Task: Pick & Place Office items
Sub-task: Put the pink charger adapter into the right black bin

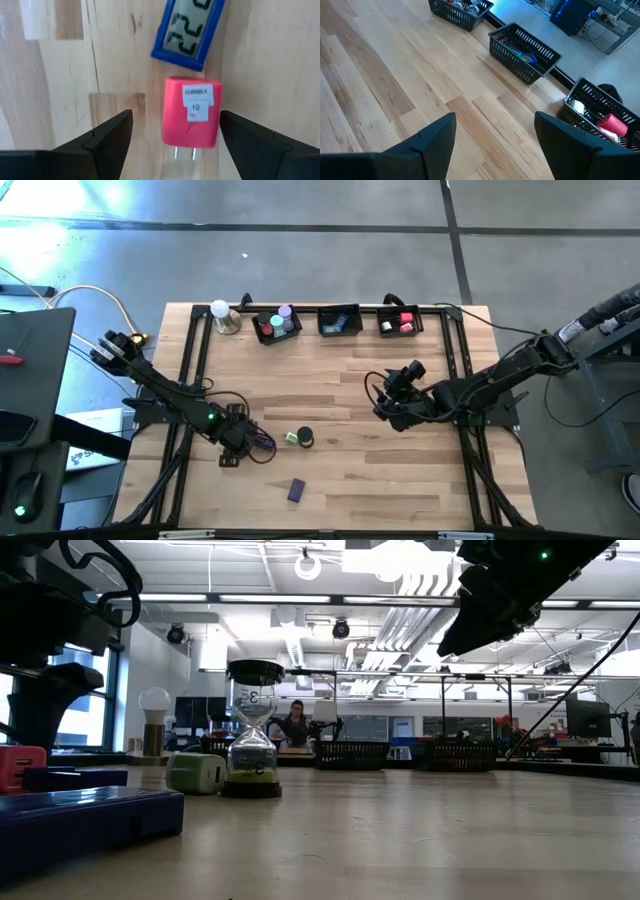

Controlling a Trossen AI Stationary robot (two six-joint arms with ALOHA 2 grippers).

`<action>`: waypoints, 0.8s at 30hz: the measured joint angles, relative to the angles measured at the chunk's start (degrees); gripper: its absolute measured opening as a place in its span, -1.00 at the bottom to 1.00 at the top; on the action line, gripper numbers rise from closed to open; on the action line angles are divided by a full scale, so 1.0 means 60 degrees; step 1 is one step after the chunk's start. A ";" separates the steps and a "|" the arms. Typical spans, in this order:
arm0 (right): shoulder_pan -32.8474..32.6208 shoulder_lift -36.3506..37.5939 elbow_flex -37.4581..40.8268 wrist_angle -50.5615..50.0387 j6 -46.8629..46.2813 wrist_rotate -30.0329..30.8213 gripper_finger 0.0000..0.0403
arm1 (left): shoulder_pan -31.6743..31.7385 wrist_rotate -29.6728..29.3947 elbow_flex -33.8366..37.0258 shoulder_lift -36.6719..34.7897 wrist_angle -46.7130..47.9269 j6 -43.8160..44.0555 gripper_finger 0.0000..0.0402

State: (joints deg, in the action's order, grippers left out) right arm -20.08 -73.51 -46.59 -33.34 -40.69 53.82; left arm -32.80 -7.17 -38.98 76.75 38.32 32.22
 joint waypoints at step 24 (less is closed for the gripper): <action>-0.0002 0.0001 0.0000 0.0125 0.0071 -0.0047 0.28 | -0.0069 0.0209 0.0007 0.0648 -0.0175 -0.0731 0.23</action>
State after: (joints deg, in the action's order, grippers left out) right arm -20.08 -73.50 -46.59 -32.59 -40.26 53.54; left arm -33.21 -5.91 -38.94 80.64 37.27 27.83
